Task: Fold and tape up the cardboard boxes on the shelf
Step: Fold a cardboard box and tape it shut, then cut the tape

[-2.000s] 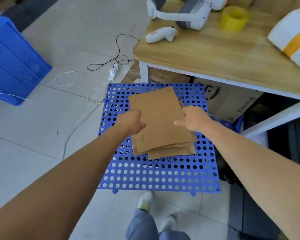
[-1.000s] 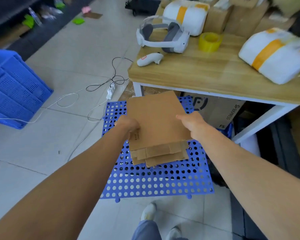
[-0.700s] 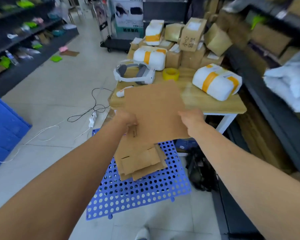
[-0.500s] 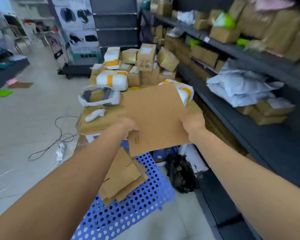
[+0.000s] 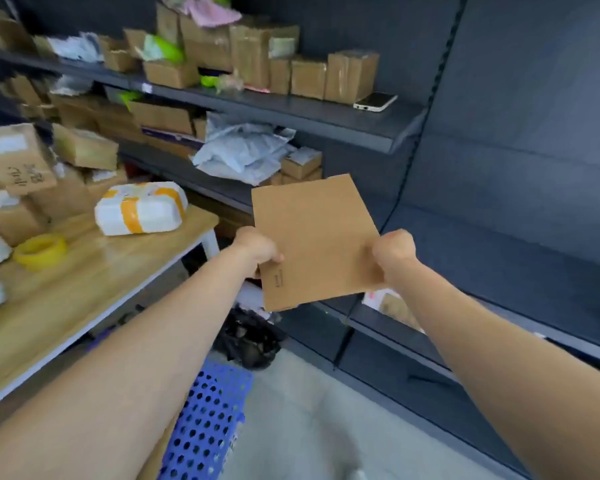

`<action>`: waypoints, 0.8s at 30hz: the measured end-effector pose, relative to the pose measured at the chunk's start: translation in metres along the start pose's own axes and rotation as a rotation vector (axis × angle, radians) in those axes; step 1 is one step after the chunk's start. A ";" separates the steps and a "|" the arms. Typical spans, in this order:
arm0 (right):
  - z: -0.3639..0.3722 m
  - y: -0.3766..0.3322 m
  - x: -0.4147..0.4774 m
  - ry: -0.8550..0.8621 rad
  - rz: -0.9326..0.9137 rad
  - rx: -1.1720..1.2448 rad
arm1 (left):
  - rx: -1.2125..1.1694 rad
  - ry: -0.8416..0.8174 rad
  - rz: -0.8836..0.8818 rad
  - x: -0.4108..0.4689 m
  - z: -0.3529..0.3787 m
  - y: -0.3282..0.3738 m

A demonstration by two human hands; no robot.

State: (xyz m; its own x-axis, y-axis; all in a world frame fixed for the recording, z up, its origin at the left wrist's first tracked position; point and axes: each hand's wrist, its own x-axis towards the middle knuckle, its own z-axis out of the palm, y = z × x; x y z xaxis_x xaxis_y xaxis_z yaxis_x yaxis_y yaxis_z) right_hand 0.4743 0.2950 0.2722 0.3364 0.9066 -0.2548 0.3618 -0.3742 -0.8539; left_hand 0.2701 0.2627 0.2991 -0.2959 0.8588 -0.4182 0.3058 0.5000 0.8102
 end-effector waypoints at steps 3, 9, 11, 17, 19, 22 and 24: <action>-0.044 0.024 0.014 0.078 0.046 0.015 | 0.012 -0.130 0.040 0.008 0.043 0.016; -0.130 0.066 0.060 0.196 0.119 0.066 | 0.119 -0.254 0.133 0.007 0.142 0.069; -0.156 0.078 0.079 0.222 0.143 0.100 | 0.137 -0.278 0.150 0.017 0.177 0.086; -0.222 0.104 0.139 0.281 0.174 0.147 | 0.198 -0.312 0.153 0.037 0.267 0.127; -0.239 0.112 0.153 0.281 0.174 0.158 | 0.199 -0.335 0.126 0.043 0.292 0.133; -0.258 0.118 0.170 0.286 0.178 0.161 | 0.204 -0.382 0.075 0.051 0.319 0.139; -0.267 0.117 0.180 0.303 0.183 0.128 | 0.197 -0.426 0.028 0.057 0.329 0.141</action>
State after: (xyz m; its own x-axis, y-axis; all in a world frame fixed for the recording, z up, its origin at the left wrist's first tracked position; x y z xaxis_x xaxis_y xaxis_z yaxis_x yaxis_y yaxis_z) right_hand 0.8092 0.3624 0.2470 0.6347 0.7208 -0.2787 0.1665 -0.4797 -0.8615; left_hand 0.5939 0.4190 0.2545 0.0996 0.8210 -0.5622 0.4869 0.4525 0.7471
